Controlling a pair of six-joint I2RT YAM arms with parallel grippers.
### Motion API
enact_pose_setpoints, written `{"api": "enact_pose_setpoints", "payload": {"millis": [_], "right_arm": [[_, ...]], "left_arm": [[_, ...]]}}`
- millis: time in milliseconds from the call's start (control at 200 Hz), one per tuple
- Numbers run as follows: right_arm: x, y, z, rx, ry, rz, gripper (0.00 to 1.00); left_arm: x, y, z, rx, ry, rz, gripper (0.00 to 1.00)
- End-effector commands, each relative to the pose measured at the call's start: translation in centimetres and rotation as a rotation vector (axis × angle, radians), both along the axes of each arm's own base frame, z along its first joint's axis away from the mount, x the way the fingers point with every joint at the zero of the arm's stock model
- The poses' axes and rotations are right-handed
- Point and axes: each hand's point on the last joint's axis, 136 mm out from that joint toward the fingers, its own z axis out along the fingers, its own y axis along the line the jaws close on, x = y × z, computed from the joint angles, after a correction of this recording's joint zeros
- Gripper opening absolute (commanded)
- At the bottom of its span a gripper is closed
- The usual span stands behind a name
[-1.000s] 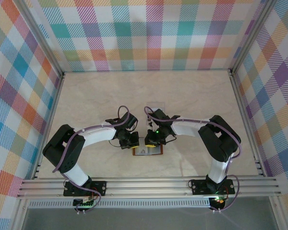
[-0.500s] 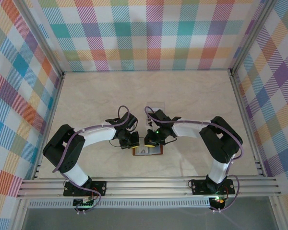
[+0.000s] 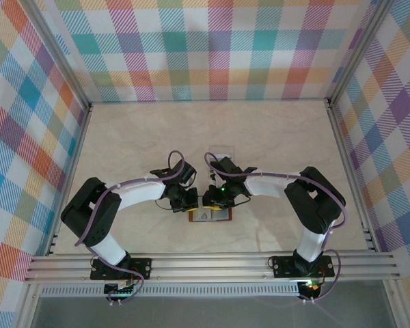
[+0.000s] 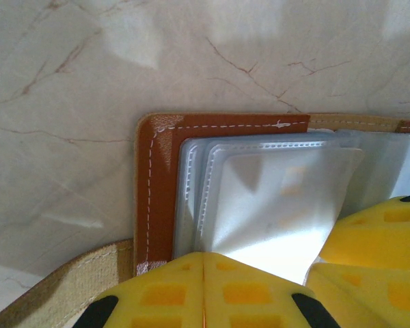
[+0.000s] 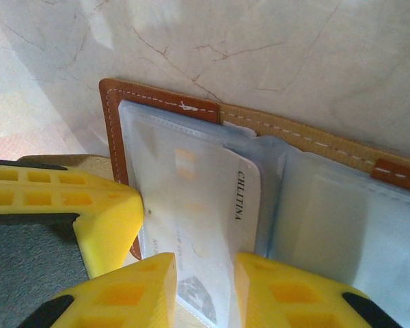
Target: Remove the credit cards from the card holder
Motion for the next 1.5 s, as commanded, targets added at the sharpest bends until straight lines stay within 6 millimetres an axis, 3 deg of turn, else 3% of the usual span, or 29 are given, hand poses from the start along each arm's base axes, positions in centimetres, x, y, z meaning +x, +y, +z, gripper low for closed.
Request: {"api": "enact_pose_setpoints", "payload": {"millis": [0, 385, 925, 1495], "right_arm": [[-0.2, -1.5, -0.2, -0.081, -0.018, 0.003, 0.31], [0.0, -1.2, 2.4, -0.023, -0.052, 0.001, 0.31], [-0.3, -2.0, -1.3, -0.058, 0.012, -0.001, 0.23], [-0.7, -0.4, -1.3, 0.100, 0.062, -0.013, 0.18]], "left_arm": [[-0.9, 1.3, -0.8, 0.077, 0.017, -0.012, 0.08], [-0.8, 1.5, -1.0, 0.094, 0.017, -0.011, 0.08], [-1.5, 3.1, -1.9, 0.170, 0.041, -0.003, 0.07], [-1.7, 2.7, -2.2, 0.172, 0.057, -0.011, 0.07]]}}
